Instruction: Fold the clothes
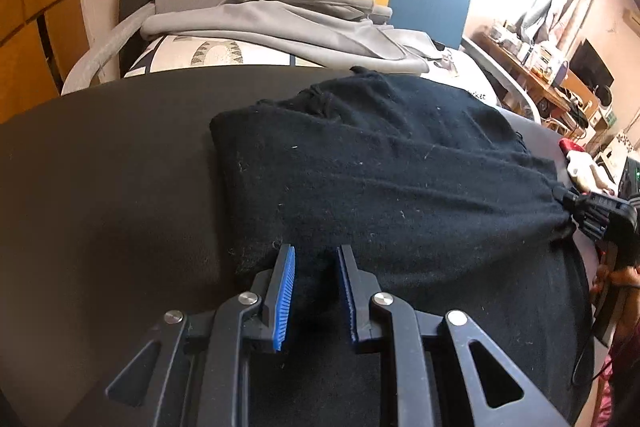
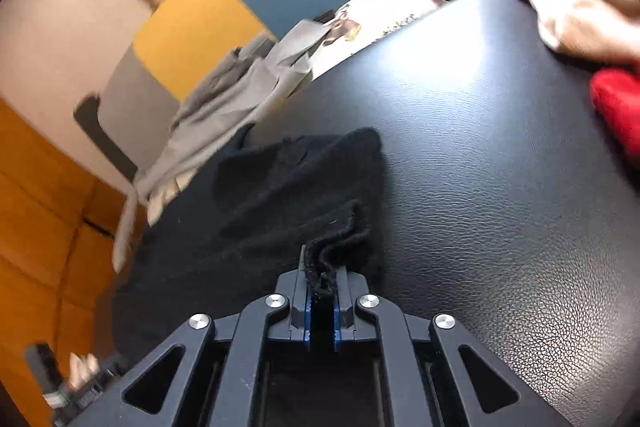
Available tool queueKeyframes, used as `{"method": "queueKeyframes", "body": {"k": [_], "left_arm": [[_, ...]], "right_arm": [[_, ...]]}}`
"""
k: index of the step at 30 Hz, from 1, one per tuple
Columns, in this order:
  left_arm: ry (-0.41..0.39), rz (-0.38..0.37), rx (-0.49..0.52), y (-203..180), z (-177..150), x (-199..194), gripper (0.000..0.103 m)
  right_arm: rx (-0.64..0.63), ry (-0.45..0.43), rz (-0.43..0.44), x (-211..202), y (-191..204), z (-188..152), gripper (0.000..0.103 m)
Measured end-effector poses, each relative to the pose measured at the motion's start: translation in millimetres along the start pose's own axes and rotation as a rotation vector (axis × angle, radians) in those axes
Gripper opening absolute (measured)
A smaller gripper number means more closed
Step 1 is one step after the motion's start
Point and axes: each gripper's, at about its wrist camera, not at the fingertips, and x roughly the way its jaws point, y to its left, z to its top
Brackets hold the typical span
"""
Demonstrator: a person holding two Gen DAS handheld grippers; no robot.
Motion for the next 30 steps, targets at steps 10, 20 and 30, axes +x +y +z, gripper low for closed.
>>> {"method": "queueKeyframes", "body": {"k": [10, 20, 30], "left_arm": [[-0.057, -0.033, 0.041, -14, 10, -10, 0.021], [-0.027, -0.047, 0.036, -15, -20, 6, 0.021], [-0.042, -0.205, -0.047, 3, -2, -15, 0.022]], "right_arm": [[-0.322, -0.098, -0.147, -34, 75, -2, 0.046], [-0.539, 0.114, -0.192, 17, 106, -57, 0.045], [-0.496, 0.147, -0.075, 9, 102, -42, 0.048]]}}
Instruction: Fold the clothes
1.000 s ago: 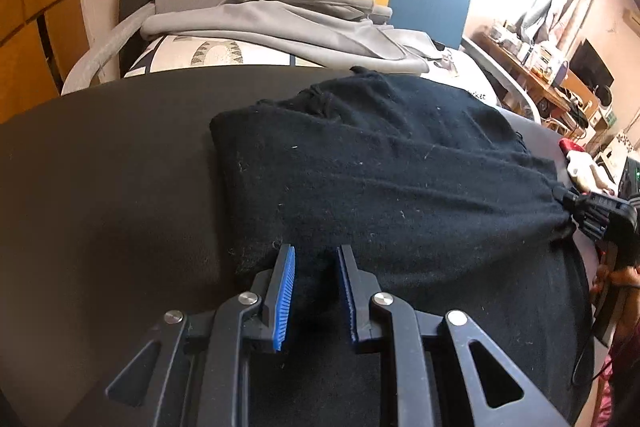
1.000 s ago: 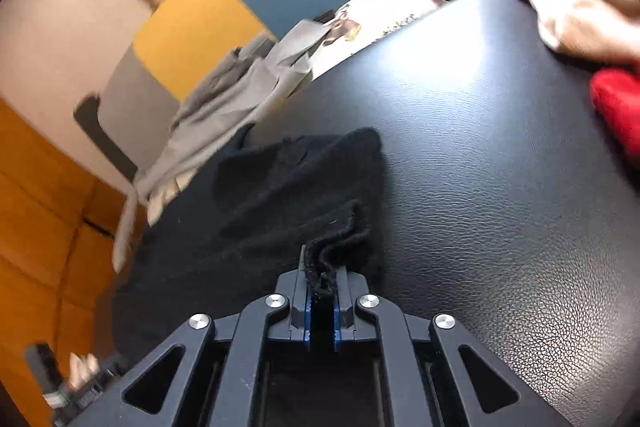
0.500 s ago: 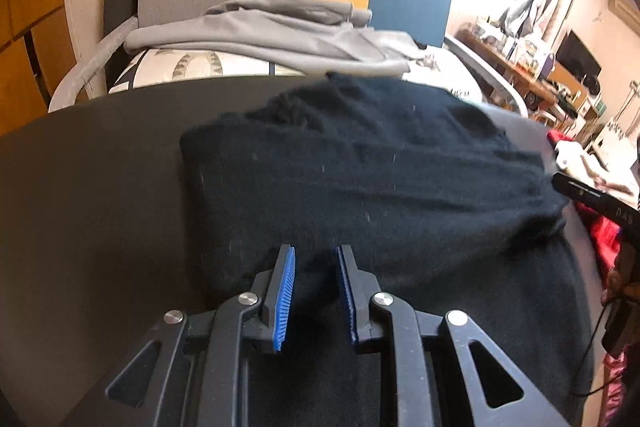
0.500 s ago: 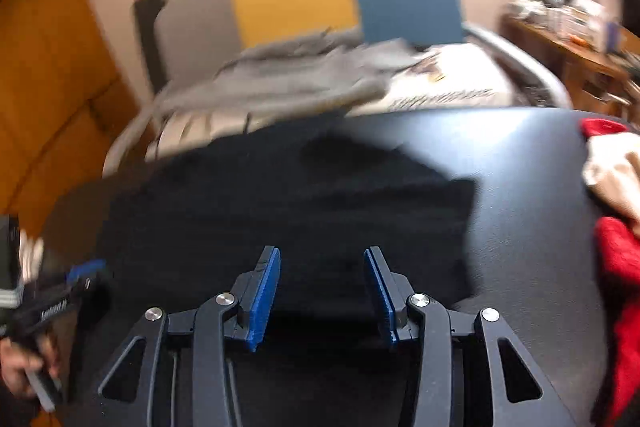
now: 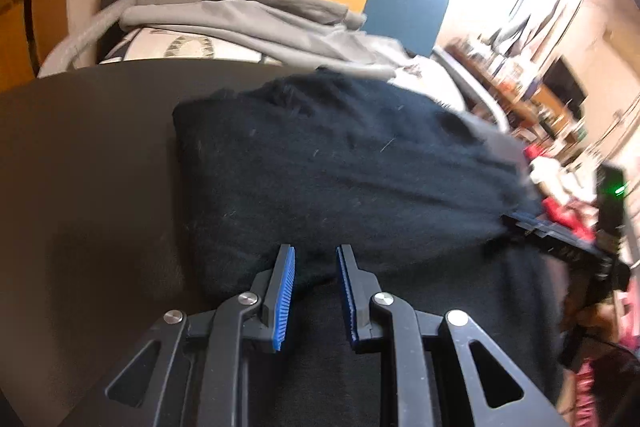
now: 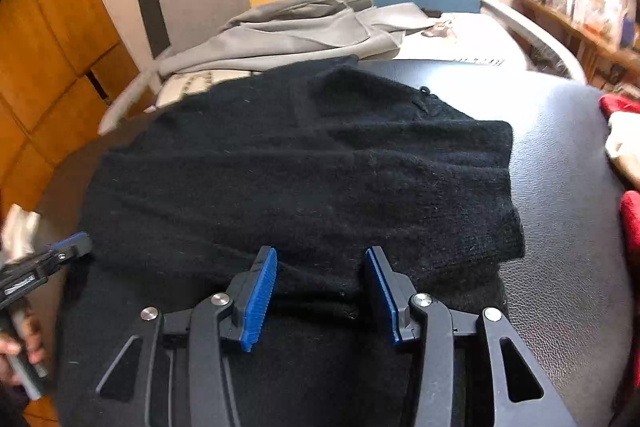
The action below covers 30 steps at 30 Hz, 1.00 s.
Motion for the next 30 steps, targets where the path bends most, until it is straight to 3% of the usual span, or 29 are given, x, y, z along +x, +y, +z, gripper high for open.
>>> {"method": "queueKeyframes", "body": {"k": [2, 4, 6, 10, 15, 18, 22, 30], "left_arm": [[-0.013, -0.049, 0.005, 2, 19, -5, 0.026], [-0.013, -0.107, -0.005, 5, 44, -5, 0.029], [0.029, -0.174, -0.044, 11, 75, 8, 0.033], [0.130, -0.274, -0.116, 25, 134, 52, 0.037], [0.189, -0.192, -0.042, 27, 183, 109, 0.037], [0.237, -0.206, -0.060, 35, 199, 140, 0.037], [0.275, -0.225, -0.110, 45, 212, 170, 0.038], [0.333, -0.259, -0.108, 36, 226, 212, 0.042]], "right_arm": [[0.038, -0.030, 0.105, -16, -3, 10, 0.050], [0.098, -0.042, 0.175, -20, -13, 31, 0.061], [0.171, -0.042, 0.280, -14, -26, 59, 0.066], [0.285, 0.031, 0.372, 23, -51, 117, 0.069], [0.337, 0.150, 0.386, 88, -76, 171, 0.069], [0.374, 0.190, 0.373, 119, -91, 192, 0.069], [0.404, 0.218, 0.418, 144, -100, 200, 0.069], [0.340, 0.266, 0.495, 171, -84, 220, 0.069]]}}
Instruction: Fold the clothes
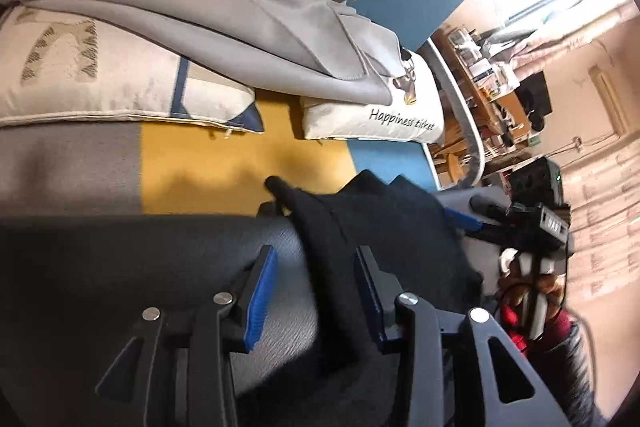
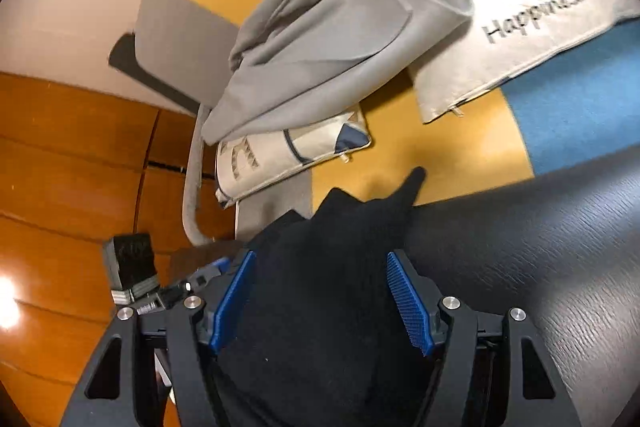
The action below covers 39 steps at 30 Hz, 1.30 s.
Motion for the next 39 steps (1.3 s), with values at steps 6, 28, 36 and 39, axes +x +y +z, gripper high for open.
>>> {"method": "queueKeyframes", "body": {"k": [6, 28, 36, 39], "left_arm": [[0.050, 0.043, 0.054, -14, 13, 17, 0.042], [-0.051, 0.143, 0.067, -30, 10, 14, 0.003], [-0.213, 0.063, 0.180, -67, -33, -40, 0.003], [-0.253, 0.056, 0.205, -74, -58, -56, 0.003]], "right_arm": [[-0.092, 0.070, -0.070, 22, 17, 8, 0.052], [-0.225, 0.013, -0.229, 14, 44, -5, 0.009], [-0.306, -0.063, -0.121, -22, 76, -46, 0.009], [-0.316, -0.082, -0.060, -37, 81, -74, 0.009]]}}
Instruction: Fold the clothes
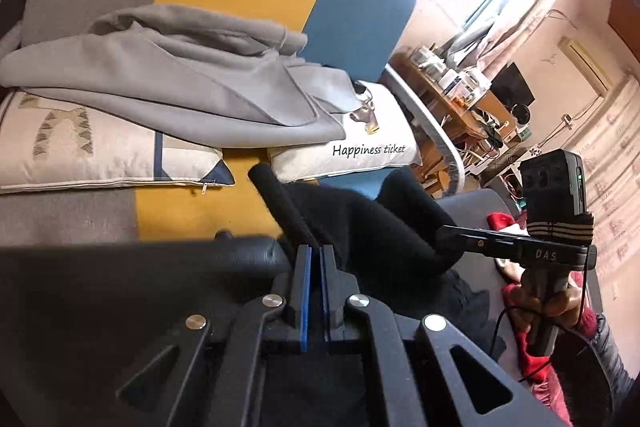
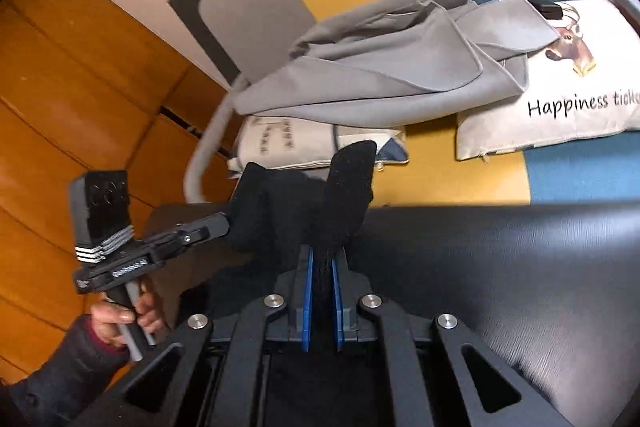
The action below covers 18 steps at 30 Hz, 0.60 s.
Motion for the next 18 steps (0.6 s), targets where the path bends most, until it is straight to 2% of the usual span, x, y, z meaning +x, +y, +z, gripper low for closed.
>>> {"method": "queueKeyframes", "body": {"k": [3, 8, 11, 13, 15, 16, 17, 18], "left_arm": [[-0.030, -0.001, 0.034, -12, -29, -23, 0.003], [-0.006, 0.032, 0.078, -24, -71, -32, 0.003], [0.013, 0.041, 0.090, -26, -91, -32, 0.003], [0.041, 0.033, 0.073, -23, -101, -26, 0.003], [0.050, 0.039, 0.043, -18, -108, -24, 0.008], [0.058, 0.017, 0.017, -15, -110, -24, 0.015], [0.069, -0.012, -0.013, -10, -111, -25, 0.016], [0.056, -0.037, -0.041, -7, -112, -30, 0.017]], "right_arm": [[-0.025, -0.004, 0.014, -13, 12, -32, 0.009], [0.026, -0.001, 0.033, -19, 6, -83, 0.009], [0.042, 0.000, 0.028, -20, 2, -102, 0.009], [0.051, 0.009, 0.012, -19, -1, -110, 0.013], [0.081, 0.028, 0.016, -15, -5, -117, 0.013], [0.100, 0.024, 0.014, -15, -7, -117, 0.017], [0.120, 0.024, 0.024, -15, -9, -117, 0.022], [0.148, 0.026, 0.038, -14, -11, -116, 0.035]]}}
